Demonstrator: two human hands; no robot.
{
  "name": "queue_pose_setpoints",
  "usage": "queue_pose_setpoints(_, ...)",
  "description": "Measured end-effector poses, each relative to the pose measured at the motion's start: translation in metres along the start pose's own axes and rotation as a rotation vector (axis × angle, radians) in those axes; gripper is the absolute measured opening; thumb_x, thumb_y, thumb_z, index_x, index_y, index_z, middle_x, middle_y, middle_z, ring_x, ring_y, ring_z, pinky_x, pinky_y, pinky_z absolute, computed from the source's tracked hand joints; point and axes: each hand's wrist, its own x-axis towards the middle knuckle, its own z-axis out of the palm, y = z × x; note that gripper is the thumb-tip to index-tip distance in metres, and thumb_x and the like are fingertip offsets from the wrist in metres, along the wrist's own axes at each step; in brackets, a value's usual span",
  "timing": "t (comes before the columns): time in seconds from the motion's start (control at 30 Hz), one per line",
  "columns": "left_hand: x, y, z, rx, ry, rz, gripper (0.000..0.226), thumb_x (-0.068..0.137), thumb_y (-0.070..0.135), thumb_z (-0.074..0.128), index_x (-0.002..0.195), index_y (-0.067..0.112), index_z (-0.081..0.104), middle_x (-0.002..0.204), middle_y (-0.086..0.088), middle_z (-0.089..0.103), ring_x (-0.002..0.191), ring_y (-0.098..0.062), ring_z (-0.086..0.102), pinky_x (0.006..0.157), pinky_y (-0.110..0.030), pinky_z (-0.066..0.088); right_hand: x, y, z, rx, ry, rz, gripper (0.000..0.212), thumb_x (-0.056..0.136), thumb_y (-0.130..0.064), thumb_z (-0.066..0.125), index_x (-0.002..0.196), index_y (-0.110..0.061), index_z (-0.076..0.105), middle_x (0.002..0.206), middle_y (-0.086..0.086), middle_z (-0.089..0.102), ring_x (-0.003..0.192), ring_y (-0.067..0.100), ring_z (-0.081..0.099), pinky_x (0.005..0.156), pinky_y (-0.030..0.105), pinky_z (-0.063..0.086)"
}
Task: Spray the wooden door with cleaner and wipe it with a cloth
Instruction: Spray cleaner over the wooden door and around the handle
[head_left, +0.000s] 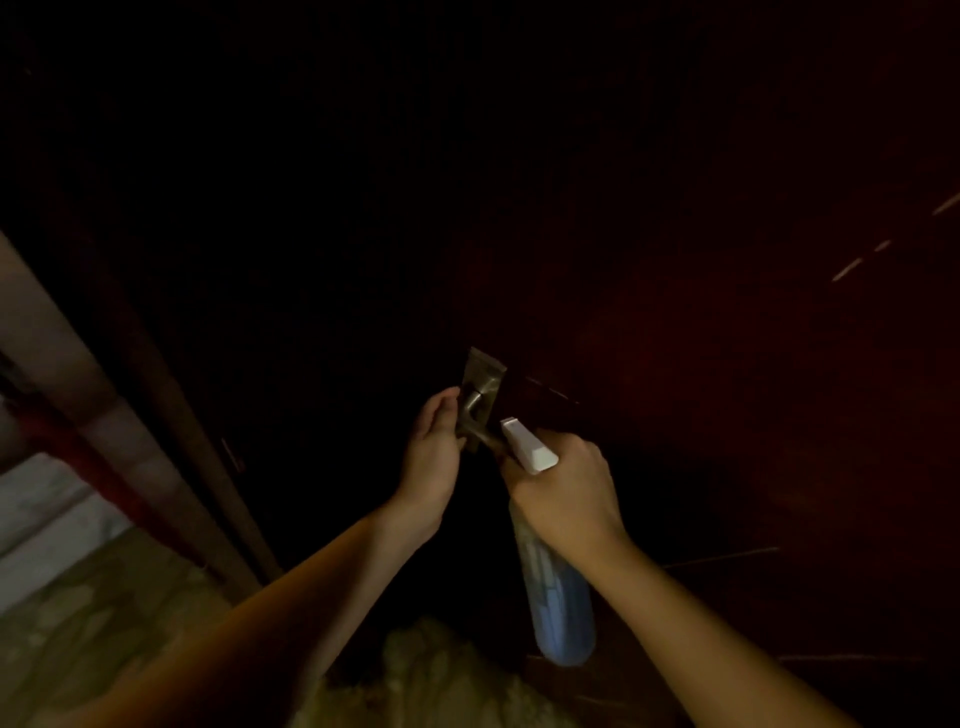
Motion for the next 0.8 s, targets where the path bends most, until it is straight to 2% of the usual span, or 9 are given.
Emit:
queue_pose_setpoints(0.1, -0.007, -0.003, 0.001, -0.090, 0.005, -0.087, 0.040, 0.112, 0.030, 0.040, 0.149, 0.018, 0.050, 0.142, -0.012, 0.062, 0.129, -0.026, 0.061, 0.115, -0.041, 0.046, -0.006, 0.006, -0.002, 0.070, -0.018, 0.036, 0.018, 0.087, -0.027, 0.070, 0.072, -0.019, 0.063, 0.070, 0.001, 0.068, 0.065, 0.016, 0.068, 0.062, 0.046, 0.059)
queue_pose_setpoints(0.17, -0.012, -0.003, 0.000, -0.139, -0.012, -0.152, 0.047, 0.111, 0.036, 0.042, 0.152, 0.014, 0.046, 0.141, -0.016, 0.062, 0.131, -0.028, 0.060, 0.118, -0.045, 0.043, -0.011, 0.008, -0.003, 0.082, -0.026, 0.022, 0.019, 0.088, -0.025, 0.069, 0.070, -0.022, 0.062, 0.068, 0.001, 0.067, 0.061, 0.013, 0.066, 0.058, 0.041, 0.057)
queue_pose_setpoints(0.3, -0.017, -0.007, -0.002, -0.176, -0.047, -0.180, 0.050, 0.110, 0.040, 0.042, 0.144, 0.006, 0.053, 0.139, -0.015, 0.063, 0.128, -0.027, 0.061, 0.116, -0.042, 0.046, -0.024, 0.015, 0.001, 0.045, -0.013, 0.033, 0.021, 0.088, -0.026, 0.069, 0.070, -0.022, 0.062, 0.067, 0.000, 0.067, 0.061, 0.013, 0.066, 0.057, 0.038, 0.056)
queue_pose_setpoints(0.43, -0.021, -0.012, 0.001, -0.201, -0.132, -0.231, 0.055, 0.109, 0.049, 0.037, 0.142, 0.011, 0.059, 0.147, -0.014, 0.057, 0.138, -0.029, 0.052, 0.113, -0.036, 0.042, -0.033, 0.024, 0.004, 0.037, 0.010, 0.012, 0.019, 0.089, -0.025, 0.071, 0.071, -0.021, 0.063, 0.066, -0.001, 0.067, 0.060, 0.012, 0.066, 0.058, 0.041, 0.059)
queue_pose_setpoints(0.5, -0.023, -0.016, 0.005, -0.225, -0.208, -0.257, 0.056, 0.109, 0.052, 0.032, 0.135, 0.016, 0.066, 0.148, -0.012, 0.057, 0.143, -0.029, 0.047, 0.120, -0.038, 0.034, -0.035, 0.027, 0.003, 0.030, 0.020, -0.008, 0.022, 0.089, -0.024, 0.071, 0.070, -0.021, 0.063, 0.064, -0.001, 0.066, 0.058, 0.011, 0.066, 0.057, 0.041, 0.058)
queue_pose_setpoints(0.67, -0.024, -0.017, 0.015, -0.301, -0.240, -0.288, 0.060, 0.110, 0.052, 0.026, 0.124, 0.013, 0.069, 0.123, -0.010, 0.075, 0.132, -0.025, 0.059, 0.125, -0.046, 0.029, -0.036, 0.031, 0.002, 0.020, 0.011, -0.001, 0.025, 0.092, -0.028, 0.070, 0.069, -0.019, 0.063, 0.062, 0.001, 0.065, 0.056, 0.013, 0.065, 0.056, 0.042, 0.058)
queue_pose_setpoints(0.73, -0.025, -0.016, 0.016, -0.295, -0.235, -0.296, 0.060, 0.111, 0.052, 0.025, 0.123, 0.013, 0.069, 0.123, -0.010, 0.075, 0.132, -0.025, 0.059, 0.124, -0.042, 0.030, -0.037, 0.033, 0.002, 0.004, 0.015, 0.005, 0.026, 0.092, -0.030, 0.070, 0.070, -0.018, 0.064, 0.062, 0.001, 0.065, 0.056, 0.013, 0.066, 0.057, 0.043, 0.058)
queue_pose_setpoints(0.8, -0.025, -0.017, 0.015, -0.286, -0.246, -0.308, 0.062, 0.111, 0.052, 0.023, 0.130, 0.012, 0.066, 0.133, -0.011, 0.070, 0.138, -0.025, 0.054, 0.122, -0.037, 0.030, -0.039, 0.035, 0.002, 0.001, 0.012, 0.004, 0.026, 0.092, -0.031, 0.070, 0.070, -0.018, 0.064, 0.063, 0.000, 0.065, 0.058, 0.013, 0.066, 0.059, 0.043, 0.059)
